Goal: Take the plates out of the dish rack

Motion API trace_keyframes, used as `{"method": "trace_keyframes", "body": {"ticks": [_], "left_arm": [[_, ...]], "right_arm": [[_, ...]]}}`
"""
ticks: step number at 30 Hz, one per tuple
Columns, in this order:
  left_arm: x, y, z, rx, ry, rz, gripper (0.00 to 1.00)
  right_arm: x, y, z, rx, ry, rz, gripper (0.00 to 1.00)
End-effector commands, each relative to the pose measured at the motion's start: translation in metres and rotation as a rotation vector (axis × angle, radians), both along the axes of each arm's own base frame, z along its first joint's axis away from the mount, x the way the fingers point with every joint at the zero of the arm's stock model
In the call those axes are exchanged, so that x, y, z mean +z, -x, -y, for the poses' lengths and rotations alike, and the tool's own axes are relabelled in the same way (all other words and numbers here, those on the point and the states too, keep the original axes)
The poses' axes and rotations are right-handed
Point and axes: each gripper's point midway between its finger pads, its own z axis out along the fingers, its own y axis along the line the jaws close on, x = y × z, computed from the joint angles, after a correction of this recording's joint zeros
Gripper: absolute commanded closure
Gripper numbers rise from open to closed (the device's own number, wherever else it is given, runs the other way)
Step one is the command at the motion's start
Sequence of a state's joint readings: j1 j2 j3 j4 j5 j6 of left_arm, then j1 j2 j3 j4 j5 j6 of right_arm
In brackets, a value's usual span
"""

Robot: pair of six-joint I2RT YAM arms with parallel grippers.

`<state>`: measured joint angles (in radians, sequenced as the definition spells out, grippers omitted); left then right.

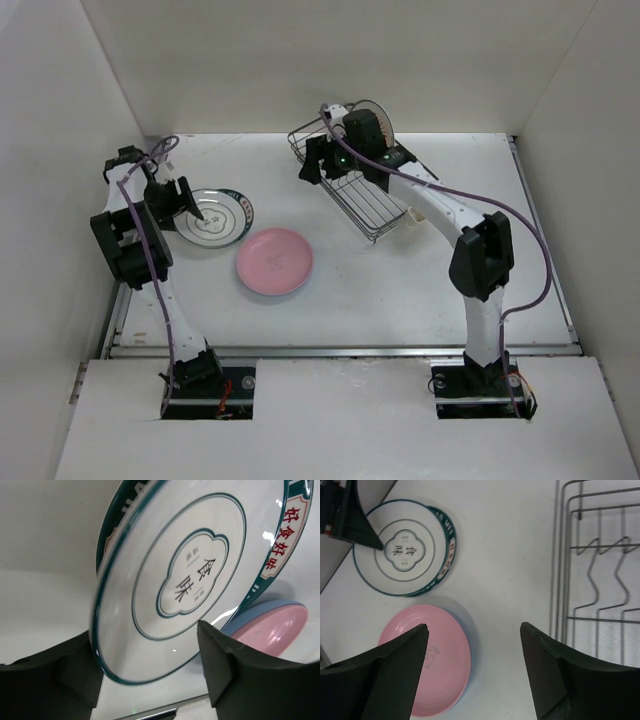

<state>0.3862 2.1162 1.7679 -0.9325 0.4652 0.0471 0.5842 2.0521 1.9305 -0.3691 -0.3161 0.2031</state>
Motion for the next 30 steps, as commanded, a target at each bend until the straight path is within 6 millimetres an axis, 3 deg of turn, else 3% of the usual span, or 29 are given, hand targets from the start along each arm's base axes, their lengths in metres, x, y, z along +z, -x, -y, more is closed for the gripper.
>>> {"method": "trace_keyframes", "body": {"ticks": [1, 5, 6, 7, 8, 9, 10, 11, 12, 13, 15, 19, 22, 23, 27, 28, 30], "left_arm": [[0.029, -0.007, -0.004, -0.078, -0.169, 0.035, 0.34], [0.032, 0.004, -0.005, -0.232, -0.335, -0.065, 0.29], [0.036, 0.005, -0.003, -0.268, -0.363, -0.072, 0.29], [0.034, 0.007, -0.001, -0.314, -0.385, -0.091, 0.28], [0.034, 0.007, 0.009, -0.372, -0.414, -0.1, 0.26], [0.035, 0.008, 0.004, -0.404, -0.486, -0.12, 0.24], [0.031, 0.012, 0.003, -0.449, -0.526, -0.145, 0.22], [0.031, 0.013, 0.007, -0.477, -0.573, -0.164, 0.19], [0.027, 0.011, 0.0, -0.481, -0.631, -0.185, 0.18], [0.033, 0.01, -0.018, -0.461, -0.738, -0.213, 0.18], [0.028, 0.008, -0.023, -0.427, -0.788, -0.242, 0.17], [0.034, 0.008, -0.03, -0.348, -0.807, -0.246, 0.15], [0.035, 0.008, -0.028, -0.326, -0.795, -0.242, 0.15], [0.033, 0.007, -0.023, -0.319, -0.769, -0.234, 0.15], [0.051, 0.006, -0.014, -0.294, -0.73, -0.166, 0.15], [0.062, 0.005, -0.014, -0.282, -0.737, -0.137, 0.15], [0.069, 0.005, -0.009, -0.27, -0.717, -0.108, 0.15]], "right_arm": [[0.054, -0.019, 0.035, -0.169, 0.001, 0.122, 0.2], [0.074, -0.057, 0.096, -0.513, 0.04, 0.16, 0.13], [0.067, -0.065, 0.111, -0.582, 0.072, 0.149, 0.13], [0.069, -0.083, 0.139, -0.706, 0.103, 0.169, 0.13], [0.067, -0.09, 0.154, -0.761, 0.13, 0.172, 0.13], [0.062, -0.096, 0.167, -0.813, 0.158, 0.162, 0.13], [0.074, -0.107, 0.189, -0.896, 0.165, 0.192, 0.12], [0.057, -0.118, 0.195, -0.921, 0.198, 0.175, 0.12], [0.054, -0.124, 0.203, -0.944, 0.209, 0.173, 0.12], [0.051, -0.127, 0.203, -0.954, 0.219, 0.172, 0.12], [0.042, -0.141, 0.22, -1.005, 0.254, 0.181, 0.12], [0.027, -0.16, 0.225, -0.977, 0.285, 0.212, 0.12], [0.008, -0.171, 0.216, -0.905, 0.287, 0.206, 0.17], [0.012, -0.174, 0.212, -0.889, 0.272, 0.225, 0.18], [-0.003, -0.182, 0.21, -0.858, 0.27, 0.214, 0.43], [-0.002, -0.182, 0.213, -0.87, 0.276, 0.217, 0.67], [0.006, -0.181, 0.218, -0.891, 0.287, 0.234, 0.92]]}}
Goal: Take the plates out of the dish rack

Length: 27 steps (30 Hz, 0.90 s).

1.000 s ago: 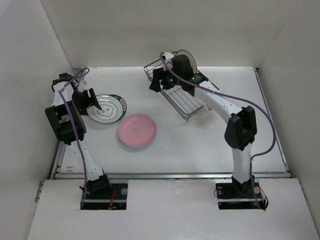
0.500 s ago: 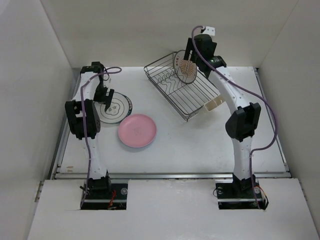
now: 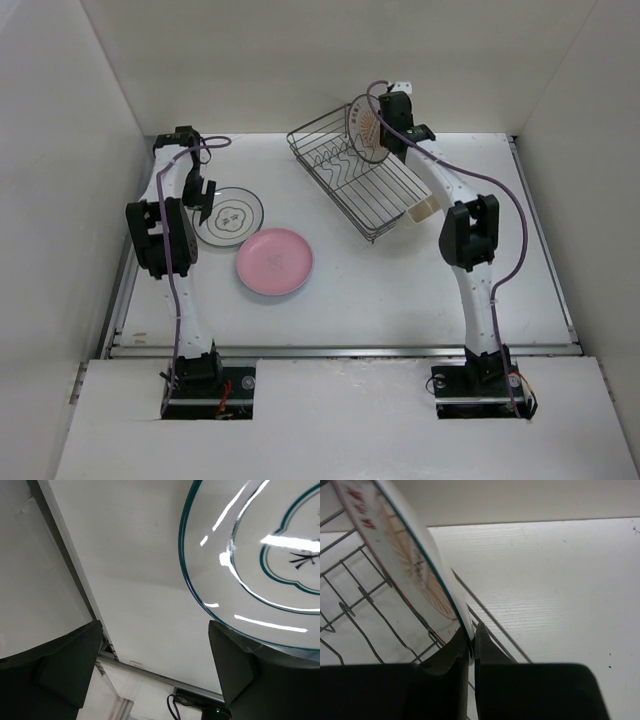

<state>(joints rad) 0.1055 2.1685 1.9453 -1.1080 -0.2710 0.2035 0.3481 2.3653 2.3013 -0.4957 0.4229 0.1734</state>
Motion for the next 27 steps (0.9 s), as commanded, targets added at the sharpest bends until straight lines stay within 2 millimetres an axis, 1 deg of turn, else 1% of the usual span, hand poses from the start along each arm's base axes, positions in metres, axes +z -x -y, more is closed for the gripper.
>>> {"method": "trace_keyframes", "body": {"ticks": [1, 2, 3, 4, 6, 7, 8, 9, 10, 11, 12, 13, 14, 15, 16, 17, 18, 19, 20, 21, 22, 23, 24, 25, 26, 27], "left_arm": [[0.054, 0.0, 0.011, 0.016, 0.033, 0.138, 0.15], [0.063, 0.003, 0.013, 0.013, 0.041, 0.159, 0.15], [0.069, 0.001, 0.015, 0.009, 0.055, 0.189, 0.15], [0.077, 0.003, 0.021, 0.002, 0.086, 0.215, 0.14], [0.086, 0.001, 0.029, -0.01, 0.126, 0.255, 0.14], [0.089, 0.0, 0.038, -0.023, 0.178, 0.272, 0.14], [0.092, 0.0, 0.044, -0.031, 0.209, 0.283, 0.14], [0.099, 0.001, 0.05, -0.042, 0.241, 0.306, 0.14], [0.103, -0.001, 0.056, -0.053, 0.271, 0.326, 0.14], [0.106, -0.002, 0.068, -0.071, 0.337, 0.34, 0.14], [0.109, 0.0, 0.074, -0.081, 0.369, 0.348, 0.14], [0.115, -0.002, 0.086, -0.114, 0.43, 0.372, 0.14], [0.112, -0.001, 0.092, -0.131, 0.465, 0.362, 0.14], [0.115, 0.0, 0.098, -0.144, 0.499, 0.376, 0.13], [0.122, 0.001, 0.105, -0.174, 0.532, 0.391, 0.13], [0.127, 0.002, 0.122, -0.234, 0.628, 0.398, 0.13], [0.133, 0.007, 0.132, -0.27, 0.683, 0.401, 0.11], [0.137, 0.012, 0.142, -0.305, 0.741, 0.398, 0.1], [0.141, 0.016, 0.151, -0.335, 0.794, 0.395, 0.08], [0.147, 0.02, 0.164, -0.369, 0.877, 0.397, 0.07], [0.15, 0.02, 0.168, -0.385, 0.9, 0.401, 0.05], [0.155, 0.022, 0.17, -0.394, 0.916, 0.411, 0.02], [0.157, 0.021, 0.174, -0.405, 0.935, 0.422, 0.02], [0.158, 0.021, 0.175, -0.408, 0.946, 0.423, 0.01], [0.16, 0.021, 0.176, -0.42, 0.955, 0.426, 0.01], [0.158, 0.023, 0.178, -0.429, 0.967, 0.422, 0.01]], "right_arm": [[0.049, -0.008, 0.006, -0.021, -0.018, 0.132, 0.99], [0.066, -0.005, 0.007, -0.017, -0.018, 0.162, 1.0], [0.075, -0.002, 0.01, -0.002, 0.01, 0.173, 1.0], [0.092, 0.002, 0.012, 0.007, 0.02, 0.206, 1.0], [0.114, 0.009, 0.018, 0.015, 0.055, 0.244, 1.0], [0.128, 0.012, 0.017, 0.027, 0.085, 0.275, 1.0], [0.136, 0.018, 0.016, 0.023, 0.103, 0.289, 1.0], [0.161, 0.027, 0.02, 0.024, 0.103, 0.331, 1.0], [0.173, 0.033, 0.017, 0.031, 0.121, 0.347, 1.0], [0.183, 0.037, 0.018, 0.029, 0.113, 0.369, 1.0], [0.197, 0.048, 0.015, 0.043, 0.113, 0.388, 1.0], [0.206, 0.055, 0.007, 0.057, 0.103, 0.406, 1.0], [0.21, 0.061, 0.001, 0.077, 0.095, 0.412, 1.0], [0.205, 0.068, -0.017, 0.142, 0.083, 0.4, 1.0], [0.215, 0.078, -0.028, 0.193, 0.053, 0.417, 1.0], [0.212, 0.085, -0.044, 0.271, 0.036, 0.401, 1.0], [0.195, 0.091, -0.059, 0.367, 0.022, 0.347, 1.0], [0.186, 0.11, -0.099, 0.579, -0.043, 0.309, 1.0], [0.176, 0.123, -0.121, 0.684, -0.085, 0.276, 1.0], [0.167, 0.134, -0.135, 0.768, -0.139, 0.238, 1.0], [0.165, 0.158, -0.163, 0.925, -0.216, 0.208, 1.0], [0.141, 0.163, -0.179, 0.979, -0.256, 0.137, 1.0], [0.129, 0.167, -0.187, 1.008, -0.297, 0.09, 1.0], [0.115, 0.179, -0.2, 1.071, -0.325, 0.026, 1.0], [0.097, 0.181, -0.214, 1.094, -0.351, -0.028, 1.0], [0.086, 0.182, -0.218, 1.1, -0.376, -0.063, 1.0]]}}
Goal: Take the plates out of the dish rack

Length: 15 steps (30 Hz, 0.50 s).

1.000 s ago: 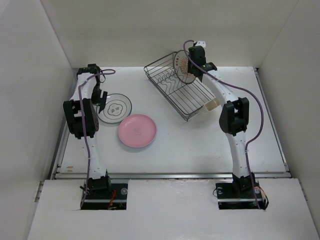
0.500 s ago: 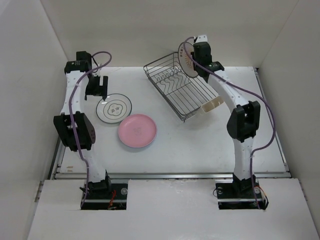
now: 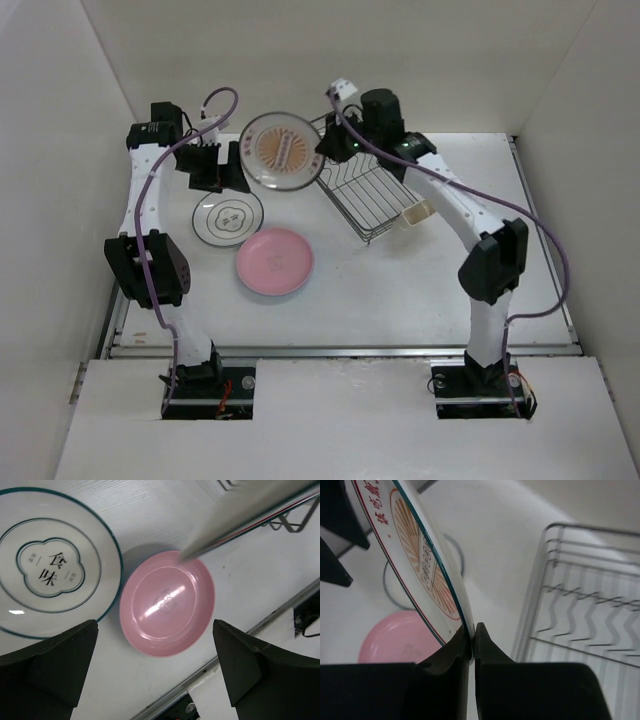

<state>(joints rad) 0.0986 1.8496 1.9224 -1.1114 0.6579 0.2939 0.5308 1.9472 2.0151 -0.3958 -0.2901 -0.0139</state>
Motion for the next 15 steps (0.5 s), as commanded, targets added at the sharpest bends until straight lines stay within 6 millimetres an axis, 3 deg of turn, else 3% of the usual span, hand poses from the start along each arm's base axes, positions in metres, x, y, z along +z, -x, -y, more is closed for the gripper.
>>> {"method": "trace_keyframes", "body": {"ticks": [1, 4, 6, 11, 15], "left_arm": [[0.032, 0.016, 0.024, -0.105, 0.133, 0.087, 0.01], [0.016, 0.02, 0.025, -0.106, 0.123, 0.047, 0.01], [0.002, 0.021, 0.021, -0.094, 0.077, 0.02, 0.01], [-0.038, 0.022, 0.003, -0.066, -0.036, -0.068, 0.04], [-0.044, 0.028, 0.005, -0.086, -0.024, -0.097, 0.23]], "right_arm": [[-0.053, 0.037, -0.051, 0.265, -0.058, -0.221, 1.0], [-0.063, 0.06, -0.073, 0.392, -0.099, -0.288, 1.0], [-0.055, 0.071, -0.082, 0.465, -0.127, -0.278, 1.0], [-0.058, 0.086, -0.086, 0.557, -0.16, -0.307, 1.0], [-0.065, 0.089, -0.088, 0.572, -0.167, -0.333, 1.0]]}}
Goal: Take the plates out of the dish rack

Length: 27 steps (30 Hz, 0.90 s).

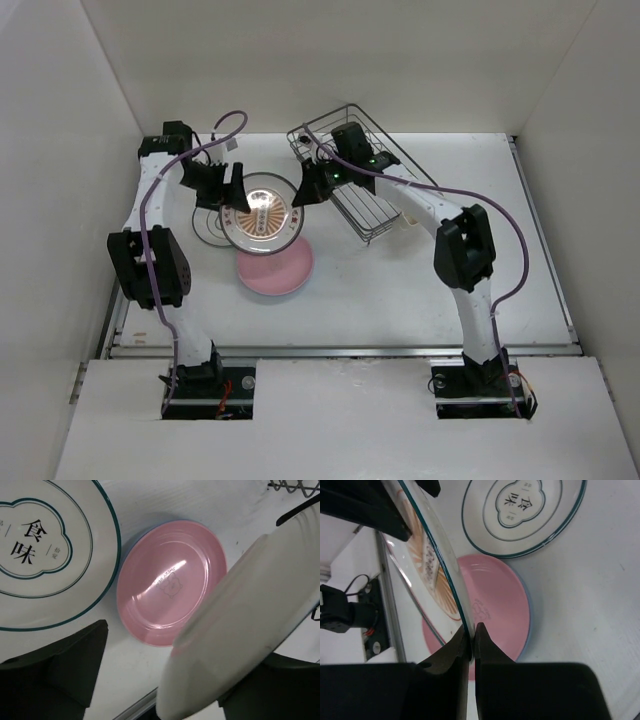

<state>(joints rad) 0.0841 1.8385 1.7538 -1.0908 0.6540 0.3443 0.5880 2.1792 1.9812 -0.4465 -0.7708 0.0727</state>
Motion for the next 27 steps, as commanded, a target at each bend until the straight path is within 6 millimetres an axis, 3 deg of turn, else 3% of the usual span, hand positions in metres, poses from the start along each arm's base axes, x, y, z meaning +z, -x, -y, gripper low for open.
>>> {"method": "trace_keyframes", "body": {"ticks": [1, 2, 4, 5, 6, 8, 11, 12, 16, 20, 24, 26, 27], "left_arm": [[-0.003, 0.003, -0.001, -0.028, -0.012, -0.001, 0.31], [-0.001, 0.001, -0.001, -0.028, -0.013, 0.008, 0.55], [0.003, -0.001, 0.0, -0.016, -0.01, 0.014, 0.87], [0.007, -0.003, 0.0, -0.006, -0.008, 0.02, 0.97], [0.007, -0.003, 0.0, -0.006, -0.008, 0.02, 1.0], [0.014, -0.008, 0.0, 0.003, -0.007, 0.04, 1.0], [0.022, -0.016, -0.021, 0.099, -0.025, 0.058, 1.0], [0.026, -0.022, -0.027, 0.128, -0.022, 0.076, 1.0], [0.029, -0.035, -0.08, 0.324, -0.005, 0.07, 1.0], [0.018, -0.044, -0.115, 0.467, 0.05, 0.03, 1.0], [-0.008, -0.04, -0.116, 0.467, 0.077, -0.083, 1.0], [-0.024, -0.04, -0.118, 0.465, 0.07, -0.132, 0.87], [-0.027, -0.04, -0.118, 0.458, 0.07, -0.146, 0.63]], "right_arm": [[0.066, 0.014, -0.01, 0.097, -0.165, 0.088, 1.0], [0.062, 0.013, -0.011, 0.097, -0.161, 0.08, 1.0], [0.064, 0.014, -0.014, 0.086, -0.158, 0.085, 1.0], [0.067, 0.011, -0.015, 0.077, -0.159, 0.096, 0.98], [0.065, 0.01, -0.014, 0.065, -0.147, 0.09, 0.9], [0.066, 0.003, -0.013, 0.033, -0.136, 0.108, 0.69], [0.062, -0.002, -0.011, -0.001, -0.114, 0.111, 0.49], [0.067, -0.008, -0.008, -0.043, -0.098, 0.132, 0.36], [0.068, -0.034, 0.006, -0.209, -0.025, 0.181, 0.21], [0.08, -0.041, 0.017, -0.268, -0.017, 0.215, 0.21], [0.076, -0.039, 0.019, -0.267, -0.01, 0.207, 0.21], [0.076, -0.039, 0.019, -0.267, -0.01, 0.207, 0.21], [0.077, -0.037, 0.018, -0.258, -0.014, 0.204, 0.2]]}}
